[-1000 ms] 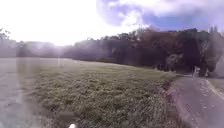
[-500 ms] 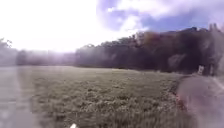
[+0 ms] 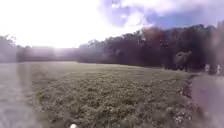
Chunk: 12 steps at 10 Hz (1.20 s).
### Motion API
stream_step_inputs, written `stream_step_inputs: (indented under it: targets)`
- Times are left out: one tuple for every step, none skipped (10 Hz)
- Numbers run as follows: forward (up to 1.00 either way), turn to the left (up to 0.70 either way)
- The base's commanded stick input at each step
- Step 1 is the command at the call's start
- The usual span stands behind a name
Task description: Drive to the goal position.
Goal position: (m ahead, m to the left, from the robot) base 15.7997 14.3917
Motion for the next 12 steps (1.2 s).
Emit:
stream_step_inputs:
  targets:
    - [0.7, 0.14]
    - [0.7, 0.14]
    - [0.7, 0.14]
    - [0.7, 0.1]
    - [0.7, 0.06]
    - [0.7, 0.0]
    - [0.7, 0.0]
    - [0.7, 0.0]
    - [0.7, 0.0]
    - [0.7, 0.0]
    - [0.7, 0.0]
    - [0.7, 0.0]
